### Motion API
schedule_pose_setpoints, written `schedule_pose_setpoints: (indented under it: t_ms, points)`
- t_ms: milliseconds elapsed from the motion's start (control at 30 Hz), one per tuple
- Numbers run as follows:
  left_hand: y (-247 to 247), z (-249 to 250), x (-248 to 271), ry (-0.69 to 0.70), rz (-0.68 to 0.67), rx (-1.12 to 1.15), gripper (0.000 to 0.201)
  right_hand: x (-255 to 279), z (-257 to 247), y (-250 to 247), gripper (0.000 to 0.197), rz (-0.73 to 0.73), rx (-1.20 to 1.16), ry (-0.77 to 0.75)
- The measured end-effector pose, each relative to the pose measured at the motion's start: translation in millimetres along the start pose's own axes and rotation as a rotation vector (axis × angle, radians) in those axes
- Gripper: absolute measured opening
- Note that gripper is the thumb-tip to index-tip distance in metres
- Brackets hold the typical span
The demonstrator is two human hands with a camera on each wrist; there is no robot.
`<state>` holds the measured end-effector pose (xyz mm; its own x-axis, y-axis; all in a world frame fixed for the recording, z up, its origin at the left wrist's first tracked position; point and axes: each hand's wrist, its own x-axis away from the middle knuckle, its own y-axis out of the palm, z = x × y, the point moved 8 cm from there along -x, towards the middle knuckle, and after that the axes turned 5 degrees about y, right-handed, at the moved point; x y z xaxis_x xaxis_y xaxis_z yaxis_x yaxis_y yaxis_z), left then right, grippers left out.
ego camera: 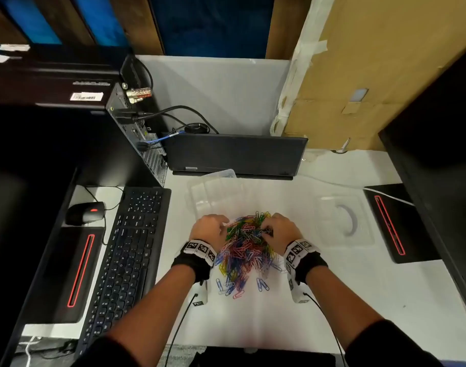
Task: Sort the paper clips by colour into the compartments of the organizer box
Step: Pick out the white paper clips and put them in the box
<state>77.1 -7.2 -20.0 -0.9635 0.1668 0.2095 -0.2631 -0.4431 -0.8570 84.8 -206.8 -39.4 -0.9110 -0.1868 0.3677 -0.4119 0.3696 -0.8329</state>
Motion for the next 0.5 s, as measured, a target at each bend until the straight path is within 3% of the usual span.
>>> schedule_pose_setpoints:
  t_ms: [100,200,367,500]
  points:
    - [4.0,-2.8,4.8,0.03,-0.025,0.042,0.026,3.6,0.7,-7.8,0.005,0.005,-0.036,-0.003]
    - [13.3,11.0,10.2,0.09,-0.035,0.099,0.033,5.8,-0.3,-14.6,0.01,-0.015,-0.11,0.003]
    - [29.1,32.6,0.3,0.135,-0.041,-0.039,0.031,8.2,2.4,-20.3,0.01,-0.004,-0.148,0.037]
    - [37.2,36.7,-6.6,0.124,-0.081,-0.061,0.029,8.7,20.3,-21.1,0.014,0.035,-0.338,0.136]
